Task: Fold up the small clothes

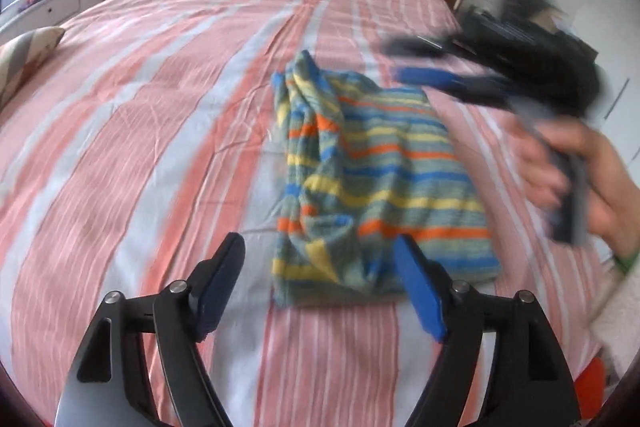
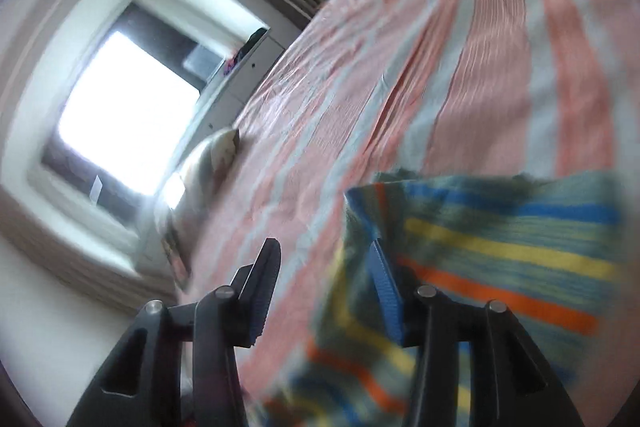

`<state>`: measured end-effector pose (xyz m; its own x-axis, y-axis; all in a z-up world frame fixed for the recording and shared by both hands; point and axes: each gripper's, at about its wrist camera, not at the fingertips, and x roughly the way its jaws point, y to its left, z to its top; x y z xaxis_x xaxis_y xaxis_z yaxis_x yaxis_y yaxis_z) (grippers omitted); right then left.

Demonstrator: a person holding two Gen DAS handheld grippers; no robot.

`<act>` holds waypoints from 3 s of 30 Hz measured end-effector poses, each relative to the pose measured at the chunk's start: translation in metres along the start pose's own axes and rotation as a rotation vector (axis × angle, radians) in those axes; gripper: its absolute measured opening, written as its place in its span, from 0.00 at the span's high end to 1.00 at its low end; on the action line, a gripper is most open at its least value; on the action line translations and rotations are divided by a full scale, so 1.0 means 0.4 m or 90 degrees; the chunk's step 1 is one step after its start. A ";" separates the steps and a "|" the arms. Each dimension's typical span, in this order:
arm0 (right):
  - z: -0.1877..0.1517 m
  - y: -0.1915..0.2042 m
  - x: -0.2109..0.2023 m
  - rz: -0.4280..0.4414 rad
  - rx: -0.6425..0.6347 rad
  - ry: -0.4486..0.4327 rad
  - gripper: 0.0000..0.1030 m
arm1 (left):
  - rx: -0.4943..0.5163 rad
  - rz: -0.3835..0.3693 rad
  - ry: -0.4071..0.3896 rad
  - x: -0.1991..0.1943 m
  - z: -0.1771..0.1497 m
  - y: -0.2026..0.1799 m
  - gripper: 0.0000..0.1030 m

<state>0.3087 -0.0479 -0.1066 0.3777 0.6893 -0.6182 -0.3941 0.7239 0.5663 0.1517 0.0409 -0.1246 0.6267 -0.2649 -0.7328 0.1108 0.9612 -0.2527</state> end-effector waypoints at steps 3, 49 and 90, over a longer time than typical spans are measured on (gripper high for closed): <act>-0.084 0.027 -0.096 -0.055 -0.081 0.018 0.52 | -0.015 0.023 0.007 0.032 0.005 0.009 0.25; -0.641 -0.289 -0.499 -0.578 0.126 -0.135 0.00 | -0.055 0.193 -0.064 0.031 -0.071 0.221 0.00; -0.643 -0.290 -0.501 -0.576 0.126 -0.135 0.00 | -0.050 0.199 -0.069 0.035 -0.069 0.215 0.00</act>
<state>0.0631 -0.2775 -0.1887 0.6217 -0.1592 -0.7669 0.2653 0.9641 0.0149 0.1487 0.1178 -0.1739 0.6994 0.0552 -0.7126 -0.1569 0.9846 -0.0777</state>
